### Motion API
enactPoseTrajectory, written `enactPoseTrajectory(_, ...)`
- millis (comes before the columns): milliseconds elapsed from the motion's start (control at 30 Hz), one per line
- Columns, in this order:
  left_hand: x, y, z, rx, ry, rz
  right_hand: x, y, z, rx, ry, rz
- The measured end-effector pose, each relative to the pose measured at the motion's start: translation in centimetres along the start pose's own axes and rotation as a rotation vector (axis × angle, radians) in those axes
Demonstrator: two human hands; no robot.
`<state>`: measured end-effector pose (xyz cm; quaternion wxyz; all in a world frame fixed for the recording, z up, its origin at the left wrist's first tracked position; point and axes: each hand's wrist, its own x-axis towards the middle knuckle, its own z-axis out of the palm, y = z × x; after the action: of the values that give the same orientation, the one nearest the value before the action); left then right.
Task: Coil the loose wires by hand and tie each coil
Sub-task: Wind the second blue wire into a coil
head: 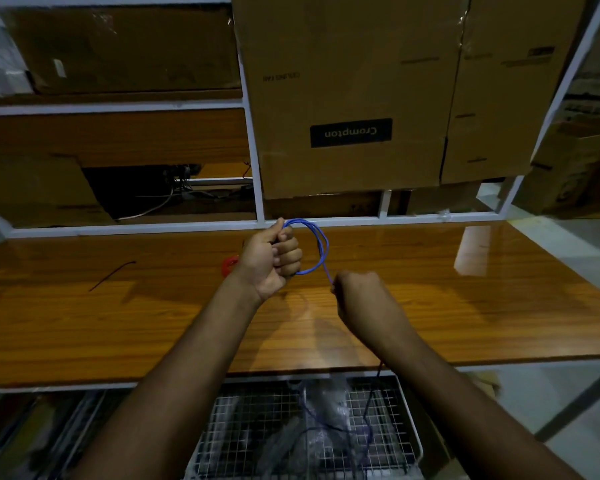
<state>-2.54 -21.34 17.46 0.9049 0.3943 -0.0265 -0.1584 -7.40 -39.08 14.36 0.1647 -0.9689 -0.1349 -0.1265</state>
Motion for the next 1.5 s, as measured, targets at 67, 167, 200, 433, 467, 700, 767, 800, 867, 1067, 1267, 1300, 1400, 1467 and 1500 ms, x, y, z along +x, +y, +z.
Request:
enactPoseTrajectory(67, -0.1, -0.1, 0.1, 0.006, 0.022, 0.023, -0.4, -1.0, -1.1, -0.037, -0.068, -0.121)
enactPoseTrajectory(167, -0.3, -0.2, 0.1, -0.011, 0.062, 0.060, -0.6, -1.9, -2.8, -0.056, -0.161, -0.305)
enactPoseTrajectory(200, -0.3, -0.2, 0.1, -0.012, 0.073, 0.071, -0.5, -2.1, -3.2, -0.059, -0.147, -0.357)
enactPoseTrajectory(433, -0.6, -0.6, 1.0, 0.215, 0.159, 0.260, -0.1, -2.9, -4.4, 0.078, 0.108, -0.532)
enactPoseTrajectory(467, -0.7, -0.7, 1.2, 0.246, 0.162, 0.278, -0.1, -3.1, -4.4, 0.092, 0.132, -0.559)
enactPoseTrajectory(700, -1.0, -1.1, 1.4, 0.545, 0.173, 0.365, 0.8, -3.7, -4.2, 0.379, 0.291, -0.539)
enactPoseTrajectory(767, -0.9, -1.5, 1.6, 0.557, 0.165, 0.361, 1.1, -4.0, -4.2, 0.493, 0.289, -0.397)
enactPoseTrajectory(800, -0.8, -1.6, 1.7, 0.545, 0.166, 0.360, 1.2, -4.2, -4.3, 0.602, 0.243, -0.292)
enactPoseTrajectory(867, -0.7, -1.5, 2.2, 0.514, 0.181, 0.361, 1.2, -4.2, -4.6, 0.885, 0.065, -0.104)
enactPoseTrajectory(1067, -0.5, 0.6, 1.0, 0.284, 0.224, 0.319, 0.2, -0.2, -5.2, 0.854, -0.520, -0.059)
enactPoseTrajectory(1267, -0.6, 0.0, 0.5, 0.219, 0.232, 0.234, 0.1, 0.2, -7.3, 0.845, -0.332, -0.164)
enactPoseTrajectory(1300, -0.5, -0.2, 0.5, 0.233, 0.224, 0.212, 0.4, -0.2, -7.4, 0.840, -0.203, -0.160)
enactPoseTrajectory(1400, -0.4, -0.9, 0.5, 0.235, 0.173, 0.152, 1.3, -1.5, -7.7, 0.796, 0.087, -0.123)
enactPoseTrajectory(1467, -0.6, -1.2, 0.7, 0.232, 0.132, 0.118, 1.9, -1.8, -7.5, 0.674, 0.245, -0.094)
enactPoseTrajectory(1500, -0.8, -1.2, 0.8, 0.232, 0.104, 0.097, 2.3, -1.7, -7.3, 0.600, 0.310, -0.077)
